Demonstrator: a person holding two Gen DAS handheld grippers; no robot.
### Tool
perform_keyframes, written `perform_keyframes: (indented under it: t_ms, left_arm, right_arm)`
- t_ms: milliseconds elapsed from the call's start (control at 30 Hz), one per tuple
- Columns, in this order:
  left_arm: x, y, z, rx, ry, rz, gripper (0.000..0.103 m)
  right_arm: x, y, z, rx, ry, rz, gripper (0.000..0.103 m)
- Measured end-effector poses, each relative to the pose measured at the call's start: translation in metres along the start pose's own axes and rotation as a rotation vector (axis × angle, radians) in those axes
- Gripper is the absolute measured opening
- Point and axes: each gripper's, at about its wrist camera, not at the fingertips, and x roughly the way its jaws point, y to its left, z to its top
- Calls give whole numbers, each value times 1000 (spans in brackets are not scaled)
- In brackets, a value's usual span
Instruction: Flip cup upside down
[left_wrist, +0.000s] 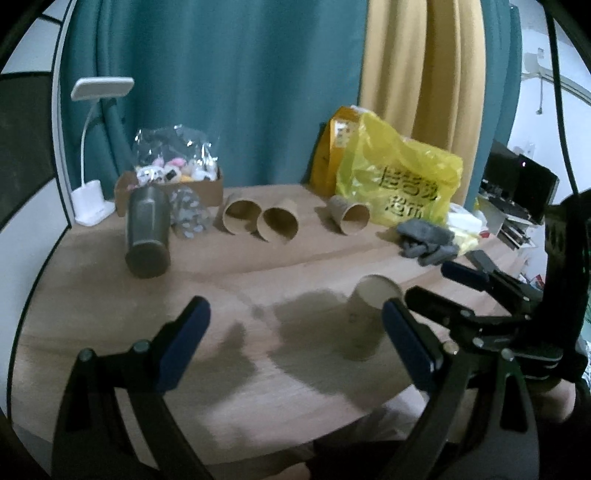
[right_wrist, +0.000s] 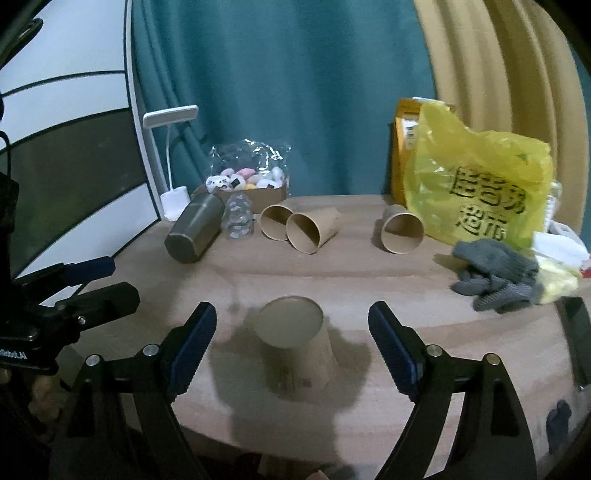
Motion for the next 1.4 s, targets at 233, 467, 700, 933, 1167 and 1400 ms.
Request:
perform_keyframes:
  t_ms: [233,467,700,933,1167,1400]
  left_arm:
    - [-28,-8,-3,-24,-37,11,95]
    - [-63,-8,-6,-42,-94,45,95]
    - [-84,-7,-7,-40,-126,64,95]
    - [-87,-7,-7,-44,-128,77,95]
    - [-86,-8,-7,-43,-125,78,95]
    - [-85,-7,-10,-36,-124,98,95]
  right_arm:
    - [-41,6,-4,3,-47,-54,87]
    - [-70,14,-8,29,-80,-67,87]
    - [-78,21,-5,25,-91,-64,87]
    - [-78,24,-4,18,-89,-60,87]
    - [-79,24,-4,21,-90,-61,87]
    - [-79,24,-5,25,-85,-56,87]
